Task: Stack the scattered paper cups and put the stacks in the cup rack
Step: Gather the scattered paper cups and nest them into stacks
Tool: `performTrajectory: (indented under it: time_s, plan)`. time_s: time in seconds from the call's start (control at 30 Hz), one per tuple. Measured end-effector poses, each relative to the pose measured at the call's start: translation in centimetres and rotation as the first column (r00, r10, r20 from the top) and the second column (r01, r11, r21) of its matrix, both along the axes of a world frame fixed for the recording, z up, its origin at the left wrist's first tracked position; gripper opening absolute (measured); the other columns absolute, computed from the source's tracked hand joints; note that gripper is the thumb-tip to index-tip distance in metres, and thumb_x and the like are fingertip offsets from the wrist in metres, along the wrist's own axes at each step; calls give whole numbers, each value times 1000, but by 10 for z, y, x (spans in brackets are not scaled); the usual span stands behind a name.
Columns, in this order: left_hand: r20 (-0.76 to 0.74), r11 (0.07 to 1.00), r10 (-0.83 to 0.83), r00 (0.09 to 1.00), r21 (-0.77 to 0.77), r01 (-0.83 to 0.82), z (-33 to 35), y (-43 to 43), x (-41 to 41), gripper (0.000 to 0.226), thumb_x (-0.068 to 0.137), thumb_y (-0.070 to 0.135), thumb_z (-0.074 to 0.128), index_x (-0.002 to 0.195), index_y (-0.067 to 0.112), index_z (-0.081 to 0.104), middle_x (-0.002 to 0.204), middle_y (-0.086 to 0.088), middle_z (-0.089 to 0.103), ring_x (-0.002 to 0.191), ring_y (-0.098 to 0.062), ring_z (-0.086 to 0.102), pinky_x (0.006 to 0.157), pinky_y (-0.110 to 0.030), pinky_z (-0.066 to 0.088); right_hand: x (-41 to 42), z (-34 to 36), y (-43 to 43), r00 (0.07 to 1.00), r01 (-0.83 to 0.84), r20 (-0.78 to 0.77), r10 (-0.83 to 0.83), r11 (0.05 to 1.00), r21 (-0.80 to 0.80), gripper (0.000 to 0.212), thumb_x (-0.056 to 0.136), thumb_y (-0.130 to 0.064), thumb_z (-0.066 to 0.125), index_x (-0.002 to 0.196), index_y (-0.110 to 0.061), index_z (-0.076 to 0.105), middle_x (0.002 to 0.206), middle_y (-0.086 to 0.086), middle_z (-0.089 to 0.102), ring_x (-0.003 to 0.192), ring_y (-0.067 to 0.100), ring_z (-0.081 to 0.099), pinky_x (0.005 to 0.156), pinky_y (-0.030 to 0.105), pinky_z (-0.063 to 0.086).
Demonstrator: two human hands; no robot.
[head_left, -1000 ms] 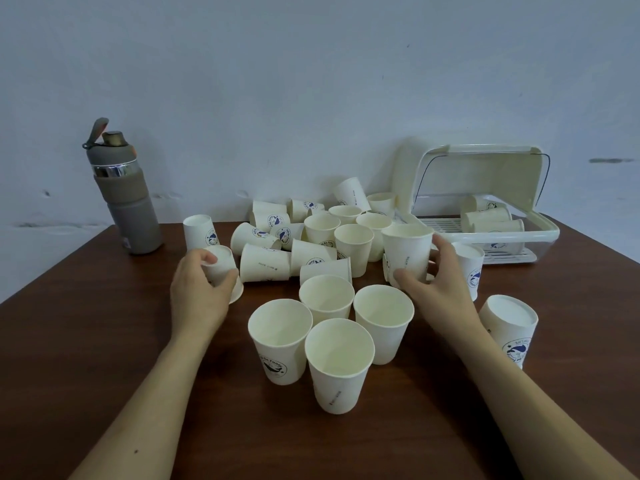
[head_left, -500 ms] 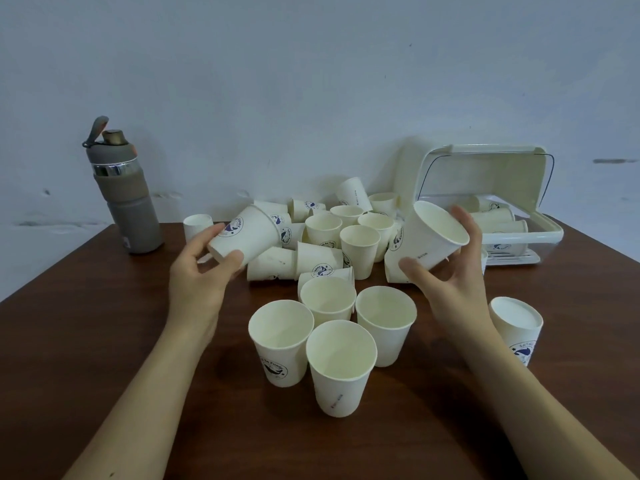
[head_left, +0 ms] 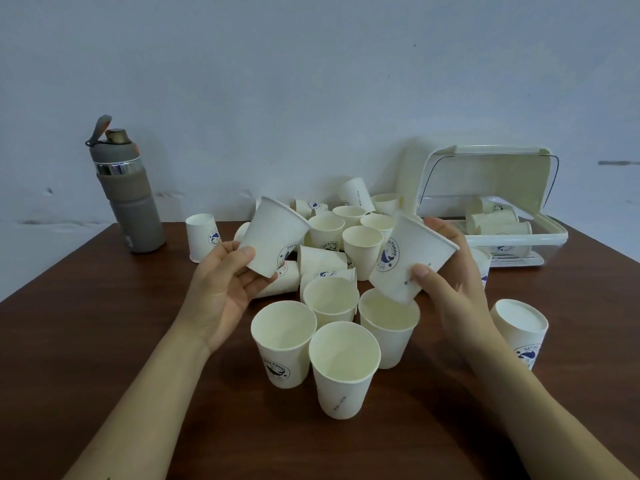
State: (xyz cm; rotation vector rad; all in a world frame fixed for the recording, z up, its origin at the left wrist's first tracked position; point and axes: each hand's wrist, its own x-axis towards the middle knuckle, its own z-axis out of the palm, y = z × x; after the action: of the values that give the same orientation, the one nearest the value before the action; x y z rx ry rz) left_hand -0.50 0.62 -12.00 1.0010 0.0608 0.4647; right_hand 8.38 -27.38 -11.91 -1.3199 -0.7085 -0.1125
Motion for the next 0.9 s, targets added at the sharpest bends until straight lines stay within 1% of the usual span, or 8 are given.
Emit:
performTrajectory:
  time_s: [0.13,0.23,0.4,0.57,0.67,0.73,0.8,0.9]
  plan:
    - [14,1000,7,1000,26,-7,-1,4,0,36,71,21,72,102,13,53,108,-12,74,98,-26,73,76,-33,61,-2,-1,-1,997,-47,51,52,994,-95,68,80,-22,69,142,-15,43,122,-10,66,115,15,63,90,29,55]
    - [30,998,1,1000,70,-3,-1,1,0,27,78,14,62,104,12,54,107,-11,72,94,-22,73,83,-36,60,-2,-2,-2,996,-61,53,69,990,-131,73,76,-34,68,142,-14,45,131,1,63,121,19,61,96,34,53]
    - [26,984,-50,998,170,45,1,-5,-2,50,78,4,57,128,8,59,124,-19,64,112,-31,63,95,-45,55,2,-6,-1,994,-67,72,82,978,-199,68,76,-41,65,139,-19,49,127,3,63,119,14,60,96,27,49]
    - [43,979,-69,997,193,60,0,-9,-3,48,76,-2,57,123,6,61,130,-31,60,122,-43,60,93,-43,57,5,-13,3,994,-107,21,111,984,-146,61,85,-42,56,138,-12,52,121,17,61,108,26,56,93,43,44]
    - [39,975,-73,997,212,63,1,-12,-5,46,75,-3,59,120,7,63,119,-21,68,114,-36,65,93,-42,58,5,-12,4,999,-23,26,27,989,-143,61,90,-56,50,132,-12,57,120,15,64,109,31,56,90,50,44]
    - [38,964,-90,995,254,77,0,-15,-5,46,75,-2,62,120,9,65,119,-17,71,114,-37,65,99,-49,54,7,-13,5,999,32,33,-27,987,-156,63,91,-64,46,128,-16,61,117,10,67,110,28,59,92,52,45]
    - [29,954,-95,995,290,82,-1,-18,-6,48,73,1,69,120,9,66,121,-18,70,118,-39,63,104,-53,49,9,-13,5,998,64,31,-59,984,-163,56,93,-59,41,125,-19,64,114,8,68,108,22,61,94,55,46]
    - [0,939,-87,996,333,82,0,-21,-6,57,63,14,79,119,9,67,119,-15,72,112,-32,67,100,-47,51,10,-13,6,997,79,26,-75,983,-168,52,93,-56,38,121,-21,65,112,7,69,106,21,62,94,56,46]
